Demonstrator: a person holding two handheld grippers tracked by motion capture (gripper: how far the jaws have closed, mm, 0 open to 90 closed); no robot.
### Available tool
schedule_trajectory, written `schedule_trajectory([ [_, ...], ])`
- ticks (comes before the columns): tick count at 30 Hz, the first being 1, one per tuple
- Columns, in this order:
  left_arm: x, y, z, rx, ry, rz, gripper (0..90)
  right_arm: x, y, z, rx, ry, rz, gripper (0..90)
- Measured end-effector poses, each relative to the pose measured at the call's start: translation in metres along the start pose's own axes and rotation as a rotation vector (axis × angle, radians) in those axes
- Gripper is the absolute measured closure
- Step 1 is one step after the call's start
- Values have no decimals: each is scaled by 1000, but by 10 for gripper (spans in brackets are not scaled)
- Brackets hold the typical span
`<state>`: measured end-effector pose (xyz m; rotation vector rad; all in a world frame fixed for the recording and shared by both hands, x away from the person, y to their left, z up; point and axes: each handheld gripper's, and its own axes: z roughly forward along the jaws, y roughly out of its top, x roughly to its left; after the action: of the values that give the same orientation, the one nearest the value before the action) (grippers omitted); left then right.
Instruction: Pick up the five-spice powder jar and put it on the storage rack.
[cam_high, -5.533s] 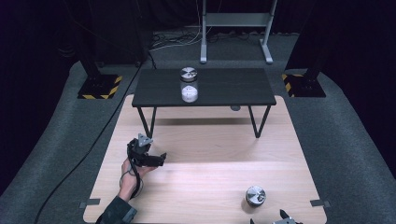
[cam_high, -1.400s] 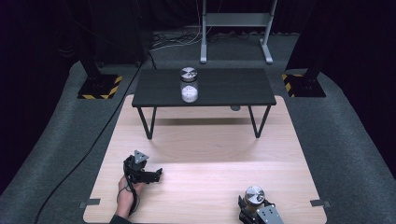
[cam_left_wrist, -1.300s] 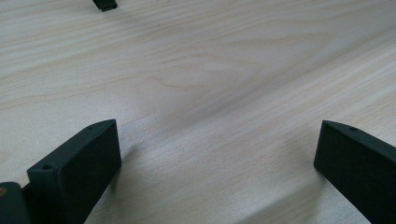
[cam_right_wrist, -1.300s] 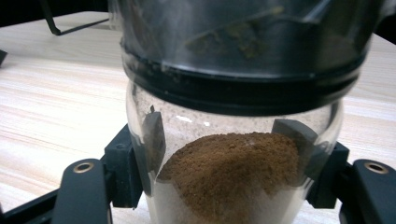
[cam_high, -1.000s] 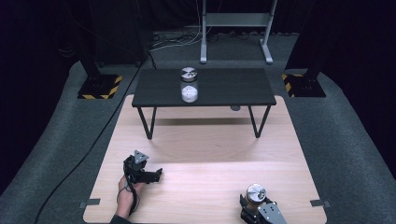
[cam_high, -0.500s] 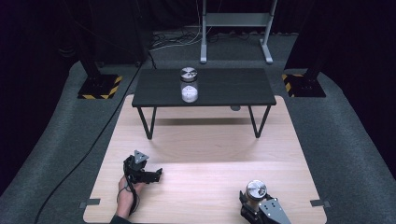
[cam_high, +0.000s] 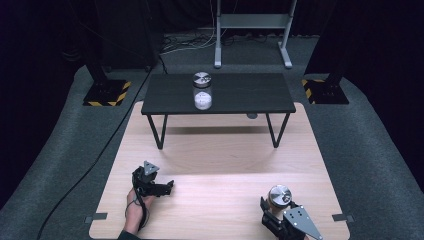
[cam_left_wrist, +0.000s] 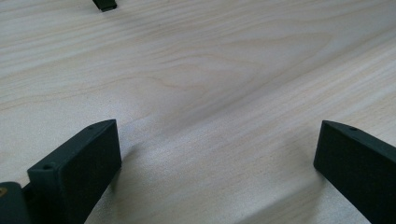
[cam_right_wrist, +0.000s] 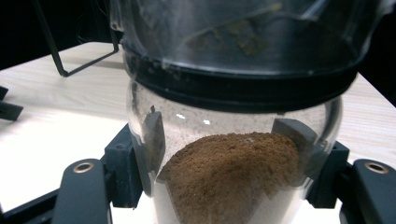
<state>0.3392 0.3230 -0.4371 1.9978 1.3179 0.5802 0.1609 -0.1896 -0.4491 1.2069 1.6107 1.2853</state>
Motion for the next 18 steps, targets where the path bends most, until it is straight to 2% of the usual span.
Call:
schedule_trajectory([
  [3,0,0,0,0,0,0,4,-3,5,0,-1,11,12,293],
  [11,0,0,0,0,0,0,4,-5,21,0,-15,19,-10,293],
  [18,0,0,0,0,0,0,4,-9,34,4,-22,41,-10,293],
])
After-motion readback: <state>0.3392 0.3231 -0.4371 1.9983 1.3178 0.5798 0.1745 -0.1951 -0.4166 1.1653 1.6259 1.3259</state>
